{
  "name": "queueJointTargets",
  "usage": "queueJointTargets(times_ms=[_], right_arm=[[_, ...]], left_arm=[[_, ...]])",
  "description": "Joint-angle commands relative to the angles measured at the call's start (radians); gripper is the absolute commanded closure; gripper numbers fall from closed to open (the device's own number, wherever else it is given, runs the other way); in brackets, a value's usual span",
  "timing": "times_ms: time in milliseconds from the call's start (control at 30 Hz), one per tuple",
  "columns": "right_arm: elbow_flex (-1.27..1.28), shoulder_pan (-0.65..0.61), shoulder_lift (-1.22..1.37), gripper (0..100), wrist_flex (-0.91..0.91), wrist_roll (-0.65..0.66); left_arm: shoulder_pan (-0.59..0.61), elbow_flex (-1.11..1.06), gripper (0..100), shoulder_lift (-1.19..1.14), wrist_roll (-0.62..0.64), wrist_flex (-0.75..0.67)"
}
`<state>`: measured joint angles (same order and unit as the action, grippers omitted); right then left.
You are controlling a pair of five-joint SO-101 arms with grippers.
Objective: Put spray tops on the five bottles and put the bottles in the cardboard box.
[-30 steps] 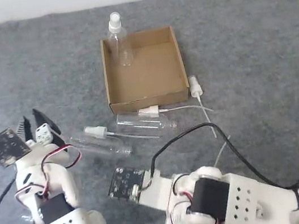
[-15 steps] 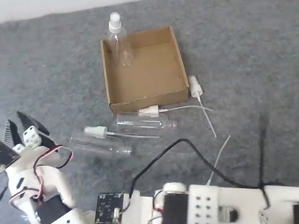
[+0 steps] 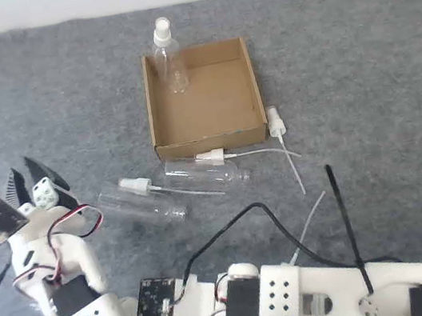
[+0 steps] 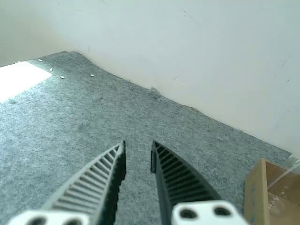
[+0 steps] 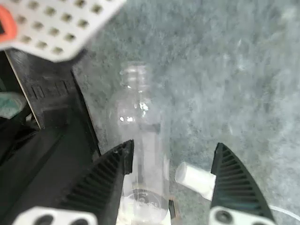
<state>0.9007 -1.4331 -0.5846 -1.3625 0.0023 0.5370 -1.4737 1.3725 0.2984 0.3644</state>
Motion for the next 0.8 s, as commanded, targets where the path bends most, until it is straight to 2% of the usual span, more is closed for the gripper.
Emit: queueJointTargets(times_ms=[0, 100, 167, 400, 500, 600, 767], right_arm=[[0.049, -0.002, 0.03, 75.7, 0.081, -0.003], [0.057, 0.033, 0.03, 75.7, 0.084, -0.002], [0.057, 0.114, 0.03, 75.7, 0.084, 0.012], [0.035, 0.595, 0.016, 75.7, 0.104, 0.282], [-0.038, 0.71, 0.016, 75.7, 0.058, 0.345], [-0.118, 0.707, -0.022, 75.7, -0.042, 0.344], [-0.172, 0.588, -0.196, 75.6, -0.156, 0.342]], left_arm=[[0.005, 0.013, 92, 0.009, 0.011, -0.031], [0.005, 0.013, 92, 0.009, 0.011, -0.031], [0.005, 0.013, 92, 0.009, 0.011, -0.031], [0.005, 0.012, 92, 0.009, 0.011, -0.031], [0.003, 0.012, 92, 0.009, 0.011, -0.031], [0.003, 0.012, 92, 0.009, 0.011, -0.031], [0.003, 0.012, 92, 0.009, 0.011, -0.031]])
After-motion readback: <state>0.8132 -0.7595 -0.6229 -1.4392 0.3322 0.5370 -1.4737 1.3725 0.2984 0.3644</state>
